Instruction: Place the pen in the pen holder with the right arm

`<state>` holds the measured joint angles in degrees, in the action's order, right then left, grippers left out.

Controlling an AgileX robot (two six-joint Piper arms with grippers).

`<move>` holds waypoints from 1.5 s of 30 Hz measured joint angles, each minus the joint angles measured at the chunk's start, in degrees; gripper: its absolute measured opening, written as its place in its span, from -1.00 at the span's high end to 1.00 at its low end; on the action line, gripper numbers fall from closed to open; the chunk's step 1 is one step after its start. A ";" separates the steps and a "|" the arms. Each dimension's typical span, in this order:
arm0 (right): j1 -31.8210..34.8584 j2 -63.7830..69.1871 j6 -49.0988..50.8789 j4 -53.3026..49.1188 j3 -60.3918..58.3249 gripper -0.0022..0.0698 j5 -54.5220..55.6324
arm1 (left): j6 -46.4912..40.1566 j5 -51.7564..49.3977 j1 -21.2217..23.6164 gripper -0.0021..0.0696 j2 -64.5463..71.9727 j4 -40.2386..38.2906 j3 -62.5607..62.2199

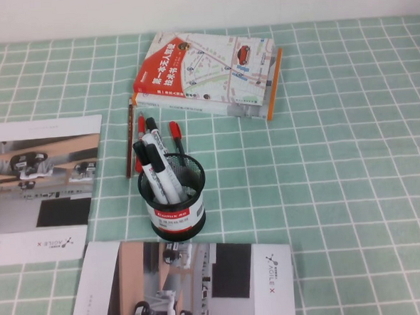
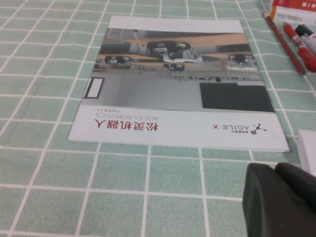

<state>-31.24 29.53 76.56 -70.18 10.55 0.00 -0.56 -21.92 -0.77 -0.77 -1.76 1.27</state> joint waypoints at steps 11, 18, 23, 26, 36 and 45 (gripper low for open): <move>23.12 -20.58 0.00 0.00 -9.67 0.99 3.38 | 0.00 0.00 0.00 0.95 0.00 0.00 0.00; 23.72 -28.38 0.00 -0.99 -11.93 0.99 3.38 | 0.00 0.00 0.00 0.95 0.00 0.00 0.00; 23.72 -29.95 0.00 -1.14 -12.02 0.99 3.60 | 0.00 0.00 0.00 0.95 0.00 0.00 0.00; 23.72 -29.95 0.00 -1.38 -12.02 0.99 3.87 | 0.00 0.00 0.00 0.95 0.00 0.00 0.00; 23.72 -29.95 -12.92 11.61 -12.02 0.99 4.00 | 0.00 0.00 0.00 0.95 0.00 0.00 0.00; 23.26 -29.95 -68.05 66.56 -12.02 0.99 -10.05 | 0.00 0.00 0.00 0.95 0.00 0.00 0.00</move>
<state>-7.98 -0.42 8.51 -3.62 -1.47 -10.05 -0.56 -21.92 -0.77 -0.77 -1.76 1.27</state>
